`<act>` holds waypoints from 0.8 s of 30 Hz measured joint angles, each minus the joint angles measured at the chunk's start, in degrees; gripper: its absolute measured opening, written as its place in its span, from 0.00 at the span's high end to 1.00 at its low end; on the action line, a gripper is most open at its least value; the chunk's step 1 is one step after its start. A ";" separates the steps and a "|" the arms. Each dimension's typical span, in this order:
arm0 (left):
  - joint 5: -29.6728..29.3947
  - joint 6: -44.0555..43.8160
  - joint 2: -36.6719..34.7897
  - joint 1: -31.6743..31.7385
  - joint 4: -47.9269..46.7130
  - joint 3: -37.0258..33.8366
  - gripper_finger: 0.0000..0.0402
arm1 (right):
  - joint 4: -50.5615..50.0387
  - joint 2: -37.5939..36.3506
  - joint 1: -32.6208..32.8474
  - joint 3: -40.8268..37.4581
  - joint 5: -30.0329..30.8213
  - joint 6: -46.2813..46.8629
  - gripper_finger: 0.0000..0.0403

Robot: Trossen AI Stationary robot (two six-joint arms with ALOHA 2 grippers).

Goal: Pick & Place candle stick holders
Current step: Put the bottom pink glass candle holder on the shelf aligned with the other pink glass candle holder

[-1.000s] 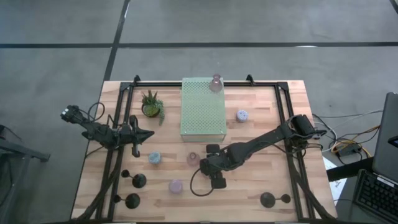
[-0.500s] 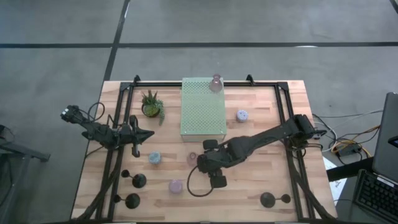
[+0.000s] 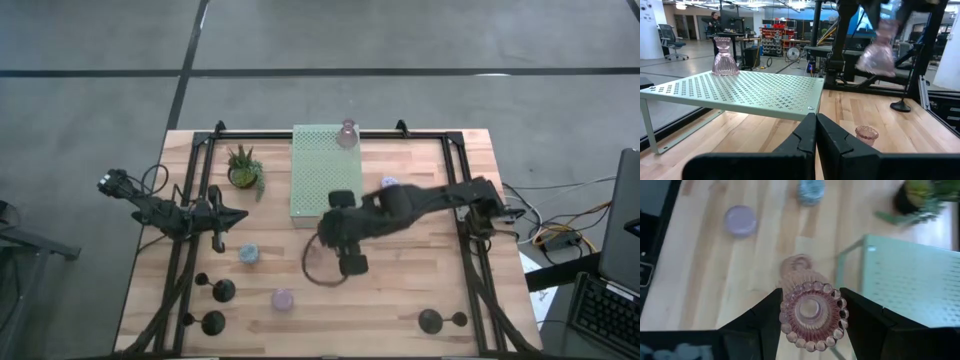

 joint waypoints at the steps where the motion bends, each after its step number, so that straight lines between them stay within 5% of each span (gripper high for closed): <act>1: 0.00 0.00 0.00 0.02 0.00 0.00 0.97 | -0.57 -0.03 -0.86 0.78 0.02 -0.13 0.55; 24: 0.02 0.00 0.00 0.02 0.00 0.00 0.97 | -4.65 -0.03 -28.20 1.44 -1.41 -2.49 0.57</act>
